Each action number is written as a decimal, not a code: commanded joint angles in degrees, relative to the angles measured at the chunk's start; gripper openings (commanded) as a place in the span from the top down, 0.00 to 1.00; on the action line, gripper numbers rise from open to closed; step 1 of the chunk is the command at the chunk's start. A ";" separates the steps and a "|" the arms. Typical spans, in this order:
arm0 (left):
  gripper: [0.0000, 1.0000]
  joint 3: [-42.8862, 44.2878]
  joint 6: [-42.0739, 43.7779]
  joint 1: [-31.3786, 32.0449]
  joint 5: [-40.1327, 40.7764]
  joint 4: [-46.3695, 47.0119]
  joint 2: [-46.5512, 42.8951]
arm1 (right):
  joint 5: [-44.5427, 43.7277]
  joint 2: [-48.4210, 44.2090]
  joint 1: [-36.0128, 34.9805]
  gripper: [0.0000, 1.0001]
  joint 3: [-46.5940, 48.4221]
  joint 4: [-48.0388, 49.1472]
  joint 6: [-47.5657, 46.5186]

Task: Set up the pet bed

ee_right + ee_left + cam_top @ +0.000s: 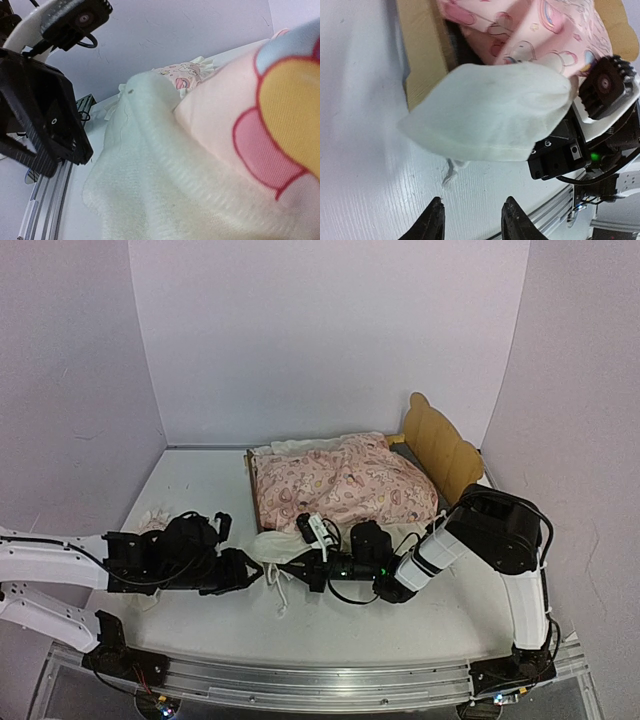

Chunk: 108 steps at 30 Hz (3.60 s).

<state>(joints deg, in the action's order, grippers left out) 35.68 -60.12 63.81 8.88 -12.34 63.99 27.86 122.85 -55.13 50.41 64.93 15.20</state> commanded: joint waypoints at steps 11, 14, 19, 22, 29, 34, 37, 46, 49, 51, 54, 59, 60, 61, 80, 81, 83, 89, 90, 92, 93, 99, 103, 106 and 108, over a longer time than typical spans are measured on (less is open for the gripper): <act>0.85 -12.53 -20.50 -10.43 -10.52 28.30 2.20 | 2.78 1.82 0.62 1.00 4.99 -0.32 -0.60; 0.89 -11.16 -22.59 -10.86 -9.76 28.49 5.11 | 2.73 1.82 0.61 1.00 5.07 -0.29 -0.79; 0.93 -8.31 -21.83 -10.96 -9.43 29.39 10.22 | 2.47 1.26 0.60 1.00 4.62 -0.39 -1.05; 0.93 -7.37 -20.31 -10.99 -9.46 29.77 10.99 | 2.46 1.46 0.57 1.00 4.69 -0.63 -1.14; 0.88 -6.76 -22.74 -10.99 -9.75 29.96 10.75 | 2.86 1.69 0.58 1.00 4.93 -0.72 -1.83; 0.83 -6.17 -26.01 -11.08 -9.83 29.92 11.59 | 3.57 2.06 0.53 1.00 5.52 -1.03 -2.11; 0.80 -6.71 -27.38 -11.08 -9.42 30.08 11.30 | 4.15 2.21 0.49 1.00 5.66 -1.19 -2.17; 0.75 -6.40 -31.42 -11.08 -9.85 30.76 12.98 | 5.03 2.63 0.14 1.00 6.01 -1.12 -2.48; 0.75 -6.52 -32.45 -11.08 -9.96 31.30 12.86 | 4.14 2.62 0.02 1.00 5.89 -1.05 -2.46; 0.75 -7.51 -34.66 -11.08 -9.84 31.95 12.48 | 3.80 2.53 0.01 1.00 5.46 -0.55 -2.46; 0.77 -9.89 -39.11 -10.93 -9.44 34.68 11.39 | 3.95 2.72 -0.08 1.00 5.10 0.55 -2.33; 0.76 -10.88 -43.98 -10.77 -7.52 37.30 11.21 | 4.18 2.68 -0.06 1.00 4.77 1.85 -2.02; 0.76 -10.54 -44.04 -10.81 -7.60 37.52 11.62 | 4.26 2.71 -0.11 1.00 4.86 1.91 -2.02; 0.76 -10.25 -44.34 -10.81 -7.83 37.63 12.16 | 4.31 2.70 -0.13 1.00 4.87 1.95 -2.02; 0.77 -9.14 -48.72 -9.41 -10.38 44.29 18.00 | 4.37 3.29 -0.15 1.00 5.25 1.99 -1.93; 0.78 -9.60 -49.04 -9.41 -10.01 44.32 17.68 | 4.25 3.20 -0.14 1.00 5.16 2.04 -2.00; 0.80 -10.39 -49.53 -9.32 -9.43 44.29 17.18 | 4.15 3.01 -0.19 1.00 4.90 2.25 -1.97; 0.90 -9.88 -49.87 -9.31 -9.41 44.27 17.91 | 4.43 2.65 -0.35 1.00 4.91 3.66 -0.99; 0.91 -9.77 -49.84 -9.29 -9.46 44.32 17.93 | 4.60 2.69 -0.34 1.00 5.03 3.78 -0.82; 0.94 -10.02 -49.75 -9.31 -9.42 44.37 17.64 | 4.64 2.66 -0.58 1.00 5.17 3.80 -0.71; 0.95 -10.14 -49.58 -9.27 -8.45 44.37 17.32 | 4.66 2.68 -0.65 1.00 5.28 3.80 -0.63; 1.00 -11.70 -48.53 -9.25 -5.57 44.30 14.31 | 0.95 -0.06 -0.72 0.96 3.15 2.07 4.23; 1.00 -12.61 -48.68 -9.23 -5.14 44.31 12.83 | -5.95 -6.22 -1.88 0.72 -1.55 -9.59 10.97; 1.00 -13.13 -48.65 -9.23 -4.49 44.35 11.96 | -9.62 -9.18 -4.16 0.59 -4.36 -15.17 13.22; 1.00 -13.56 -48.60 -9.23 -4.28 44.31 11.49 | -12.02 -9.64 -5.11 0.53 -3.92 -20.54 13.14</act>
<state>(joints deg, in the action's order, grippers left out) 23.24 -109.36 54.43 2.96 29.06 77.58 22.41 117.40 -57.84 46.74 54.30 24.71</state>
